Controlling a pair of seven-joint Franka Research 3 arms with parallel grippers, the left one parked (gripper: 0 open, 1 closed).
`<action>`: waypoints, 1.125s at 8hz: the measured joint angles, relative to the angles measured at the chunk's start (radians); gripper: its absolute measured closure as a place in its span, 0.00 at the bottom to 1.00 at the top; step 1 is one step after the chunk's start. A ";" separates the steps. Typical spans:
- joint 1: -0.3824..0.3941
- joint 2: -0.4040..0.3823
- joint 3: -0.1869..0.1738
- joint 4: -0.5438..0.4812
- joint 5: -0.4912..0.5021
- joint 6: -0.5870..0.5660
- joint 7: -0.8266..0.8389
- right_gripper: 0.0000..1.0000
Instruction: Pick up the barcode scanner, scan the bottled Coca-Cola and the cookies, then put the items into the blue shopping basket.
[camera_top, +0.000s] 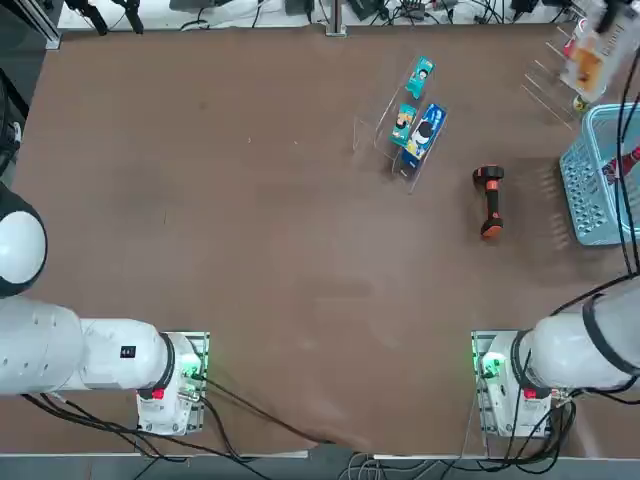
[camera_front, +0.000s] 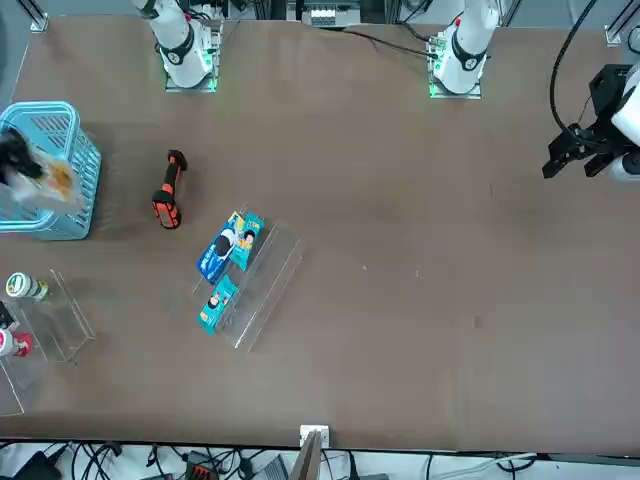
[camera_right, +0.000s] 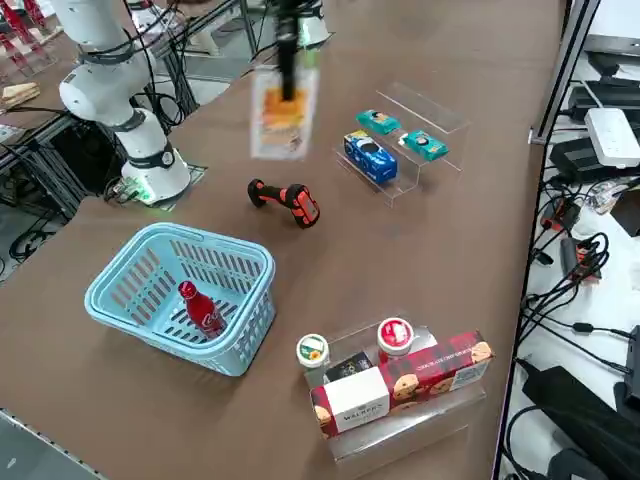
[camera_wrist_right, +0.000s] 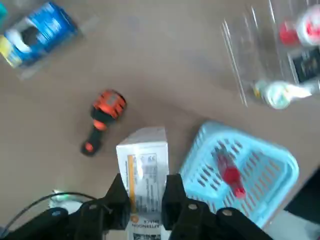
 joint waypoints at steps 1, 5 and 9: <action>-0.096 -0.082 -0.002 -0.130 -0.009 0.065 -0.081 0.67; -0.386 -0.189 -0.002 -0.478 -0.009 0.352 -0.306 0.67; -0.483 -0.199 -0.001 -0.775 -0.009 0.670 -0.354 0.63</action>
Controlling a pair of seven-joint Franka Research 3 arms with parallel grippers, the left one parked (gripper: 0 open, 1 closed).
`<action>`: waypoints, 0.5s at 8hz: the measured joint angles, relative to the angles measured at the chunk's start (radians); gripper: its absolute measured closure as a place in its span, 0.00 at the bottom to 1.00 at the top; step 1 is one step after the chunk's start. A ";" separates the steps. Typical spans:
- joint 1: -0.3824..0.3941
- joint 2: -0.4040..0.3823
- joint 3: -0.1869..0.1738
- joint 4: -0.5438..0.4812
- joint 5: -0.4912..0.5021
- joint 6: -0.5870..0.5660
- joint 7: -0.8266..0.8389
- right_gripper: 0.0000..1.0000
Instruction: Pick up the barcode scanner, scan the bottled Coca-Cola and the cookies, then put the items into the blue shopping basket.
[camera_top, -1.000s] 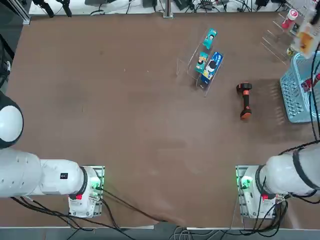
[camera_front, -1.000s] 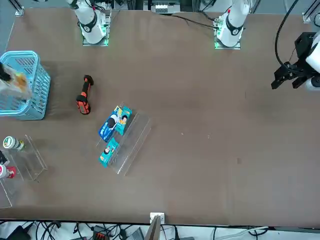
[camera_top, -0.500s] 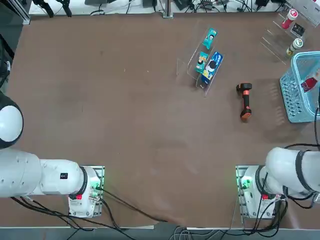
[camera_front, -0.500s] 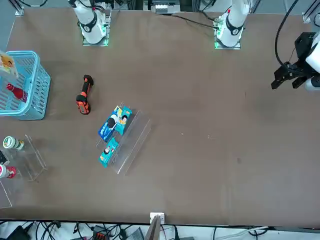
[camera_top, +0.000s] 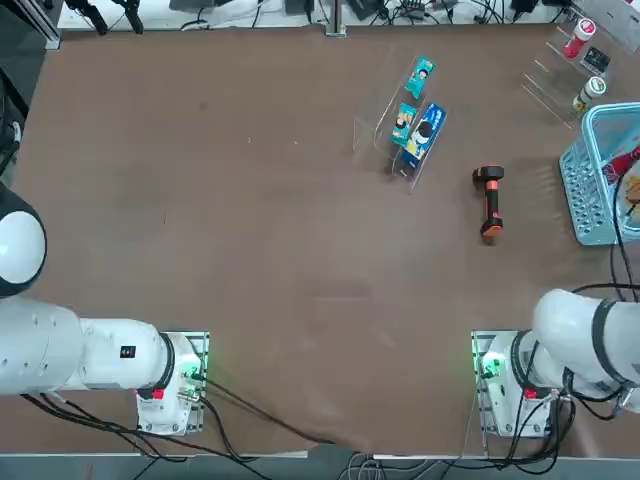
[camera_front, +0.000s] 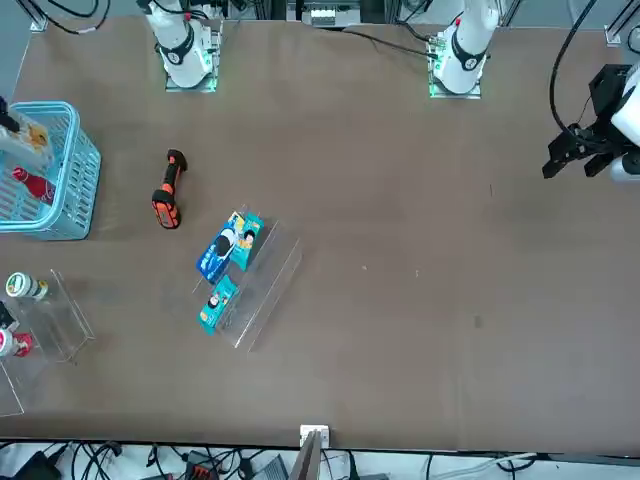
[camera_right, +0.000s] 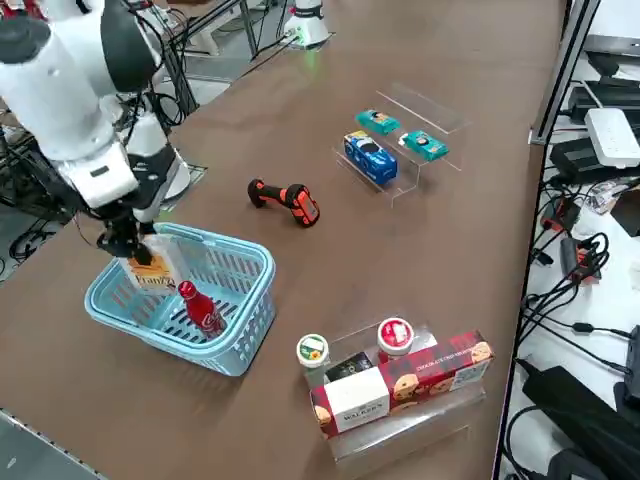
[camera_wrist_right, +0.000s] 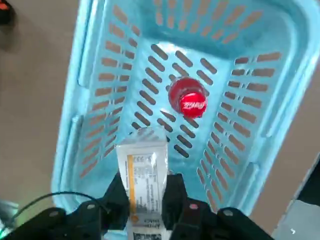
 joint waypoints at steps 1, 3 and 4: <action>-0.003 0.001 0.000 -0.037 0.000 0.038 0.000 0.63; -0.004 0.023 0.001 -0.072 0.002 0.086 0.000 0.63; -0.004 0.048 0.002 -0.074 0.004 0.109 0.000 0.62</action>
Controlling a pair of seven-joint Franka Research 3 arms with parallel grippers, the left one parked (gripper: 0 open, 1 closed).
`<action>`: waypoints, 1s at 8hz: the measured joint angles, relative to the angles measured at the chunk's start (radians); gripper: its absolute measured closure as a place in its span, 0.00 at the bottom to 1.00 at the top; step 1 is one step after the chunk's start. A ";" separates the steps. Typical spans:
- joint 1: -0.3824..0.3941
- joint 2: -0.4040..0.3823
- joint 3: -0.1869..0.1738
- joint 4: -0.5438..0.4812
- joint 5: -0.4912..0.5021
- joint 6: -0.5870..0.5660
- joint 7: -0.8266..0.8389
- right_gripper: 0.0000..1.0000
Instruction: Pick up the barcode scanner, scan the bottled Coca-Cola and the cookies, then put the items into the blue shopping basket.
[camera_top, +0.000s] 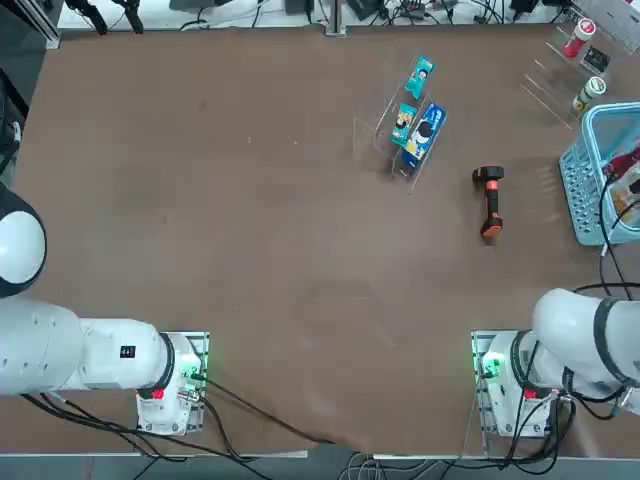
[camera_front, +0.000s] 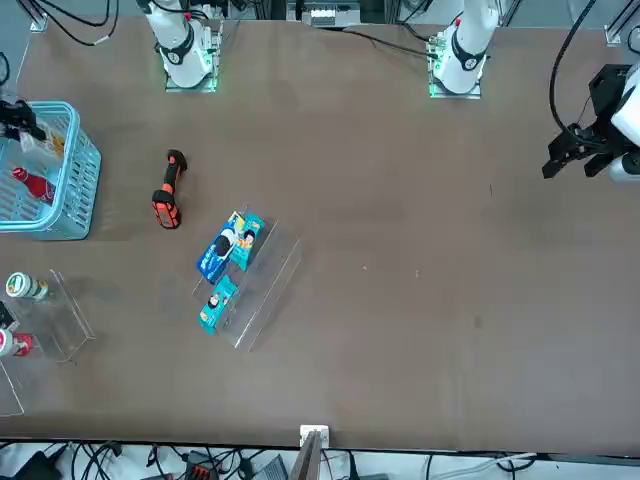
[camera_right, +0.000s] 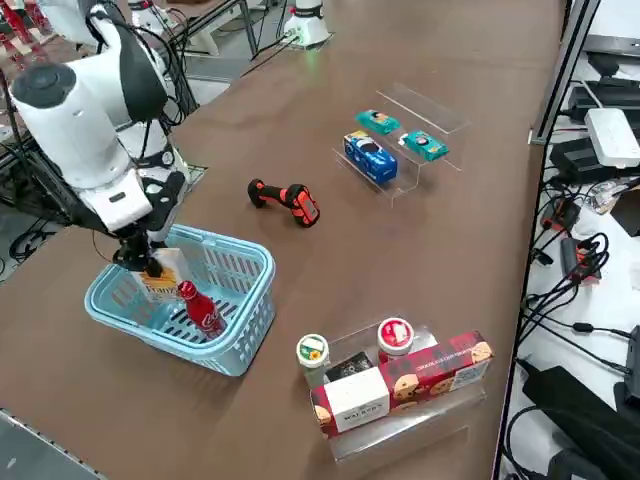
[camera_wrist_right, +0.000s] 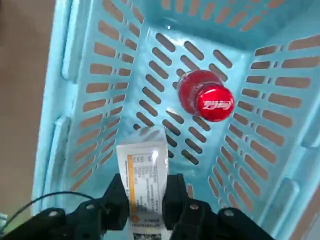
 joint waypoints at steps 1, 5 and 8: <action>0.000 0.022 0.003 0.000 0.000 0.020 0.000 0.60; 0.002 0.013 0.015 0.038 0.039 -0.039 0.000 0.00; 0.109 -0.039 0.047 0.273 0.057 -0.357 0.075 0.00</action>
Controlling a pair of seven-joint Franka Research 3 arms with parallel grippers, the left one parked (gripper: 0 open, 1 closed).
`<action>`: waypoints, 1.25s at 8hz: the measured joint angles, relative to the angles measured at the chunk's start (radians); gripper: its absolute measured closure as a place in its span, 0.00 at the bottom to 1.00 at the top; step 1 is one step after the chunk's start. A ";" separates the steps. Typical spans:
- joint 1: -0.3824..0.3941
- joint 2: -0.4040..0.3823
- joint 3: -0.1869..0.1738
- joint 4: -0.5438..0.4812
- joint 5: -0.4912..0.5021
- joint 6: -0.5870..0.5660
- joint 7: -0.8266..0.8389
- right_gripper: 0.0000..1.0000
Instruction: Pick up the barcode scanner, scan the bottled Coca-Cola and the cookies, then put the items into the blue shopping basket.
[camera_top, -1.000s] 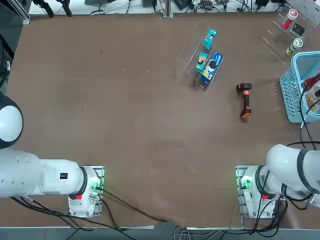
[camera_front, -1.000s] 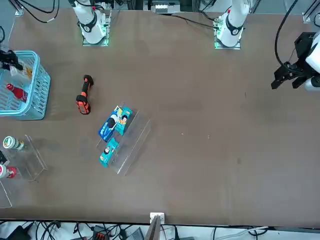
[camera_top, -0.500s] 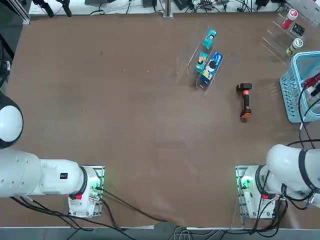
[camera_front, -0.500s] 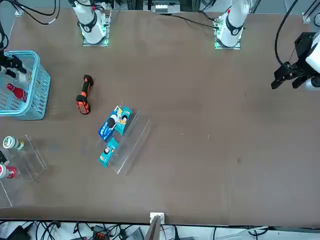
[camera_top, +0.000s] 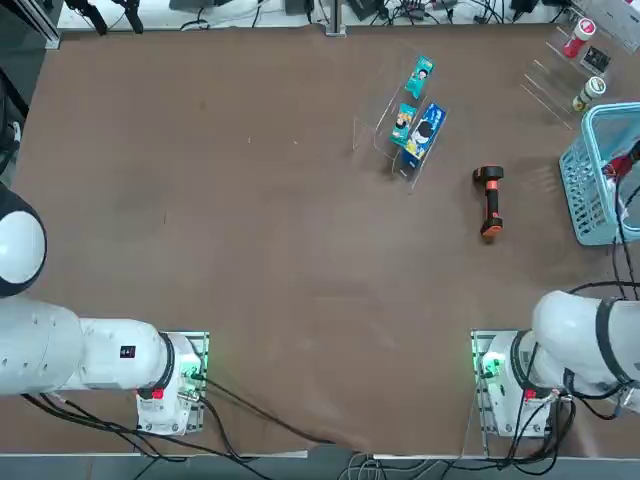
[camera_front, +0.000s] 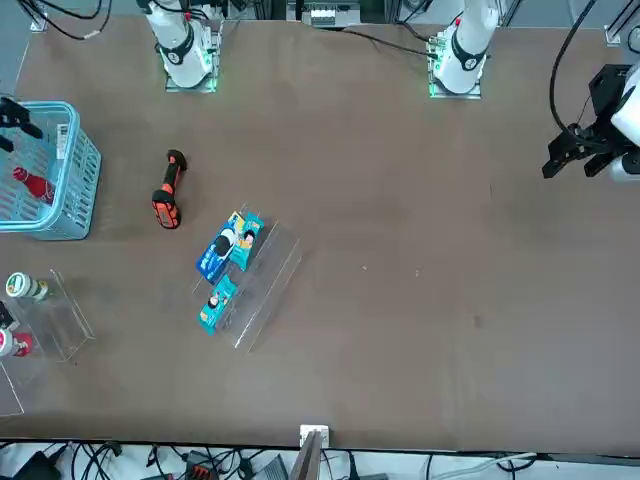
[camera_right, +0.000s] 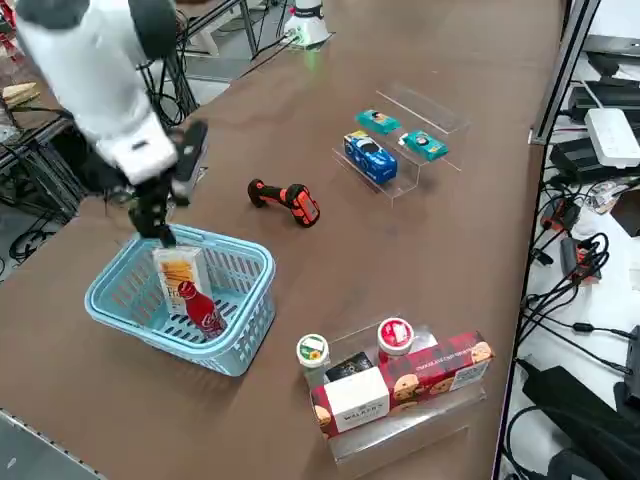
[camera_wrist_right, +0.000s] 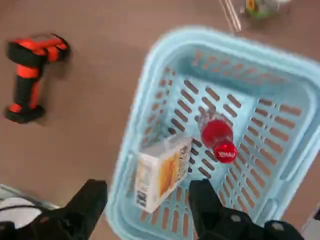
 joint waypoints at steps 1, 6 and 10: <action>0.067 -0.014 0.005 0.090 0.001 -0.081 0.049 0.00; 0.421 -0.020 0.042 0.355 0.000 -0.345 0.556 0.00; 0.534 0.020 0.046 0.425 0.000 -0.352 0.845 0.00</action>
